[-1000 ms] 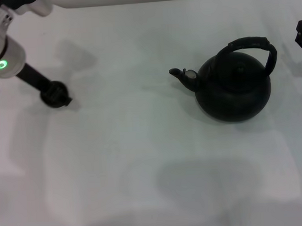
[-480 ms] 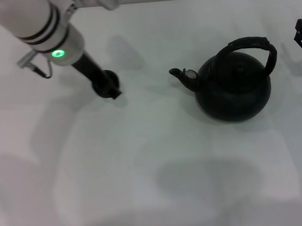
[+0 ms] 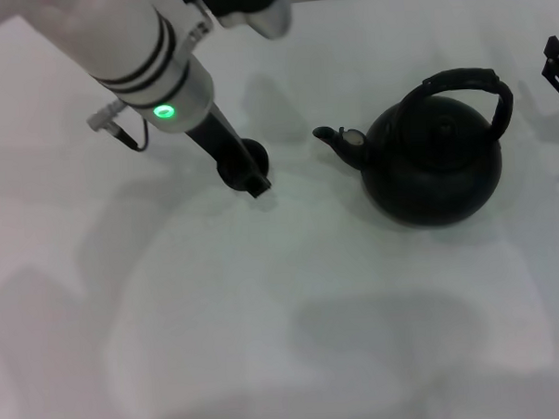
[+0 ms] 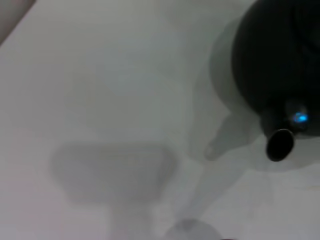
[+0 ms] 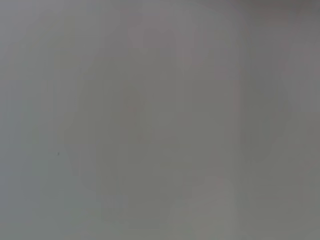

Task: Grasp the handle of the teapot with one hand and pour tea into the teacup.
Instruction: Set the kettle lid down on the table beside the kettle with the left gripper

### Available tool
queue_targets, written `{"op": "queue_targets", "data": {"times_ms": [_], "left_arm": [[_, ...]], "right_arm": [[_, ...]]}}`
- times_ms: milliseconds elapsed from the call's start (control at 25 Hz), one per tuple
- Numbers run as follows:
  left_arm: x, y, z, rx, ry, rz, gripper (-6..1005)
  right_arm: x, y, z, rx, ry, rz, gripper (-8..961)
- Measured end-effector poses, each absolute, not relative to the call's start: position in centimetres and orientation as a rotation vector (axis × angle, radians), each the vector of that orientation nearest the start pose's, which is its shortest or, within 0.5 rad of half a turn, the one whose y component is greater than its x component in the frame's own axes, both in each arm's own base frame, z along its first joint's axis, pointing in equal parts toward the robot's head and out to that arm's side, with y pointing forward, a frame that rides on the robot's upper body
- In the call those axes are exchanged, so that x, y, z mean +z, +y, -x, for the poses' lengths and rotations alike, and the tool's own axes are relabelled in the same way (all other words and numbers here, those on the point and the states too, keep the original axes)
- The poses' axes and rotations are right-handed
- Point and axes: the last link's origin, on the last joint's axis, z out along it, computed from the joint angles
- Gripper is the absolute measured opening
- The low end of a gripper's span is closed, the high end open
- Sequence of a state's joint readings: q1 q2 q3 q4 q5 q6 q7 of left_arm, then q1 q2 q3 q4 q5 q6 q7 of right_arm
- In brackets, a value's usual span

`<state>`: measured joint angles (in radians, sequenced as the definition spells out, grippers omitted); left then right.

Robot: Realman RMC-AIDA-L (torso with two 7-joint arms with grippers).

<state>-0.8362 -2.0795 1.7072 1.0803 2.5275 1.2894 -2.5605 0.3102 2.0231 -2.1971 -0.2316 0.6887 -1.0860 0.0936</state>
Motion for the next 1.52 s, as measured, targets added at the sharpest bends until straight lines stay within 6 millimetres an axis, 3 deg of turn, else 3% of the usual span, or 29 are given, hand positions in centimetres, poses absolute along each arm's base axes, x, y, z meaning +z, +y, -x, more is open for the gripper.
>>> {"op": "queue_targets", "data": {"times_ms": [440,1520], "left_arm": [[-9.9,35.9,12.8,0.652,-0.43,2.78,700],[-10.4,35.9,14.5,0.723,-0.449,2.763,708]], "right_arm": [[-0.5,30.2,-36.5,0.544,0.558,1.64,845],[-0.5,30.2,-36.6,0.546,0.567,1.633,844]]}}
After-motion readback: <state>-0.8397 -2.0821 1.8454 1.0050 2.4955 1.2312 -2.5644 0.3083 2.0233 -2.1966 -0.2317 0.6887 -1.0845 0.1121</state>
